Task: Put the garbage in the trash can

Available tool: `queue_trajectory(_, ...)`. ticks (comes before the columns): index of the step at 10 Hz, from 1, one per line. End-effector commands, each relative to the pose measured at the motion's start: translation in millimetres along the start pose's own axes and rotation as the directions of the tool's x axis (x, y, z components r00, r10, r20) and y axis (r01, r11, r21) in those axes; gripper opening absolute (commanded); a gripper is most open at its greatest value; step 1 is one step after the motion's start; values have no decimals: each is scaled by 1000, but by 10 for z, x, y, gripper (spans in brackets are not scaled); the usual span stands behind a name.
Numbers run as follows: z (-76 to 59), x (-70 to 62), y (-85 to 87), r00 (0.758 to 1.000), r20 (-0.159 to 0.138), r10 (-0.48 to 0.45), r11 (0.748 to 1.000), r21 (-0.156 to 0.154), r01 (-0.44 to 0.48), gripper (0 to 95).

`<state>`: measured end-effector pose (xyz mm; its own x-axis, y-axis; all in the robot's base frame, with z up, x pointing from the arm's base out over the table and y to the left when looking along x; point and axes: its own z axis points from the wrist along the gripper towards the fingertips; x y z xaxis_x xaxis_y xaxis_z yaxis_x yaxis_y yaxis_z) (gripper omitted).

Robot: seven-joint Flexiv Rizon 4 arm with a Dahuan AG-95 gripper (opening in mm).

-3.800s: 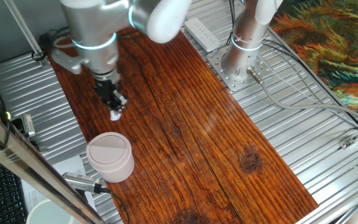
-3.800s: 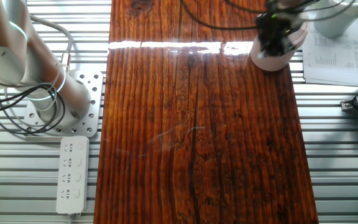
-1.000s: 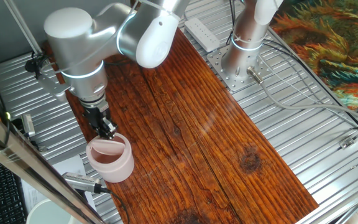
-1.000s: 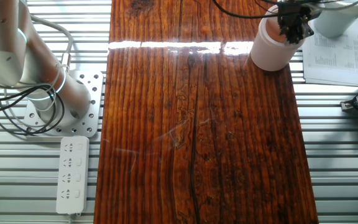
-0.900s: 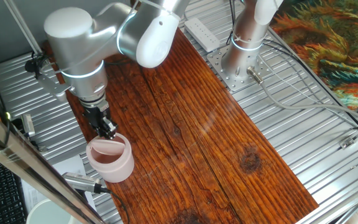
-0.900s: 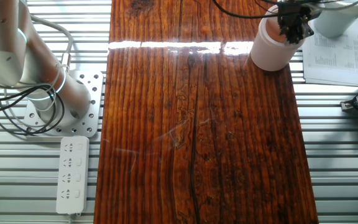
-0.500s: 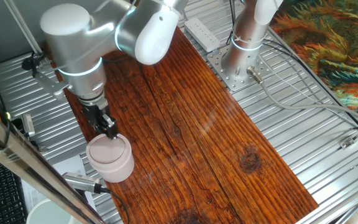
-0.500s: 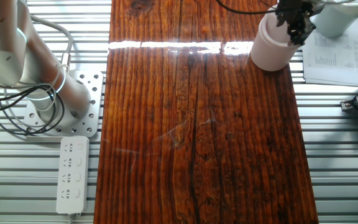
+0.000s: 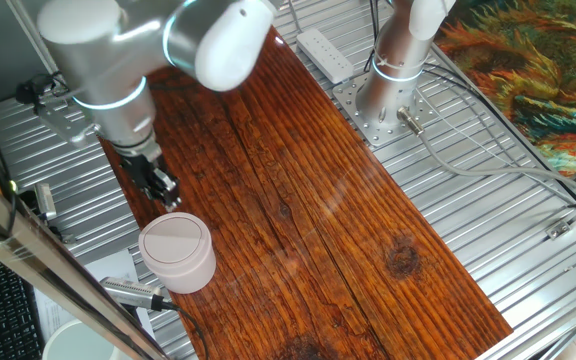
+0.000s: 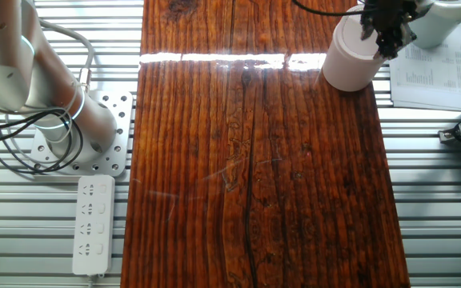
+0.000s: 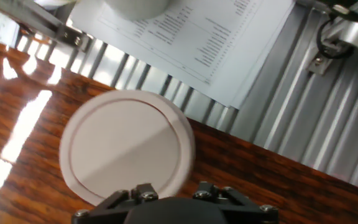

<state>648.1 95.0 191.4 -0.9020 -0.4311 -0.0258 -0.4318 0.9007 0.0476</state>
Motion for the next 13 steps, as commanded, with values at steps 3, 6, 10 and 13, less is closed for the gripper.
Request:
queue_trajectory(3, -34, 329, -368, 1000, -18, -24, 1000, 6, 24, 0)
queue_trajectory(6, -55, 723, -664, 992, -16, 124, 992, 13, -124, 0)
queue_trajectory(10, -35, 1091, -1071, 981, -23, 194, 981, 35, -193, 0)
queue_trajectory(13, -25, 1222, -1189, 968, -50, 248, 967, 73, -244, 0)
